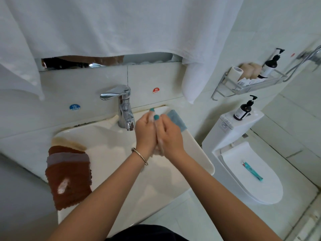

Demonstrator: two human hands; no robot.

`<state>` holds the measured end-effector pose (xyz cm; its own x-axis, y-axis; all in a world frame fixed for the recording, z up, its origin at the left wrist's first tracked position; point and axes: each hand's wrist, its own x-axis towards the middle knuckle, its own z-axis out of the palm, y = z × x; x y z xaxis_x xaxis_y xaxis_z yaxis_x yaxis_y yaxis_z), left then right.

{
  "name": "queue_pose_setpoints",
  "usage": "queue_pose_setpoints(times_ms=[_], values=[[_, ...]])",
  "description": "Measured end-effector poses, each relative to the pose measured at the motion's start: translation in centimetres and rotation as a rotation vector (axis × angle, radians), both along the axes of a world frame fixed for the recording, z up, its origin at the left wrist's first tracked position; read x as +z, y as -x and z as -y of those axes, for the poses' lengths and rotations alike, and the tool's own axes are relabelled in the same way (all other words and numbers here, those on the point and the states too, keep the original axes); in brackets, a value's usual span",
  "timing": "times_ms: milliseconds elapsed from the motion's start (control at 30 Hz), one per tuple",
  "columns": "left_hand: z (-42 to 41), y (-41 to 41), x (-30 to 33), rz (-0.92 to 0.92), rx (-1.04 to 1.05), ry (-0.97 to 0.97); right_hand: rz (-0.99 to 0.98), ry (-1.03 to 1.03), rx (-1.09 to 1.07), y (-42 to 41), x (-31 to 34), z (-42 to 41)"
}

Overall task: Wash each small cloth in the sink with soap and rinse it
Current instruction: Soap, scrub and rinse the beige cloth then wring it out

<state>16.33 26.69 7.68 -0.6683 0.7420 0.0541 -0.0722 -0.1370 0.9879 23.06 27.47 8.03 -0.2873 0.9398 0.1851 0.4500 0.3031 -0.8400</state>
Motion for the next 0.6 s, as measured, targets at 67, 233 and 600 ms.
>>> queue_pose_setpoints(times_ms=[67,233,600], values=[[0.5,-1.2,0.2,-0.059,-0.064,-0.001,-0.066,0.082,-0.117,-0.1,0.2,-1.5],[-0.7,0.8,0.4,-0.042,-0.004,0.036,-0.019,-0.012,0.002,0.4,0.7,0.0],[-0.4,-0.3,1.9,-0.043,-0.030,-0.019,-0.048,0.067,-0.109,1.3,3.0,-2.1]])
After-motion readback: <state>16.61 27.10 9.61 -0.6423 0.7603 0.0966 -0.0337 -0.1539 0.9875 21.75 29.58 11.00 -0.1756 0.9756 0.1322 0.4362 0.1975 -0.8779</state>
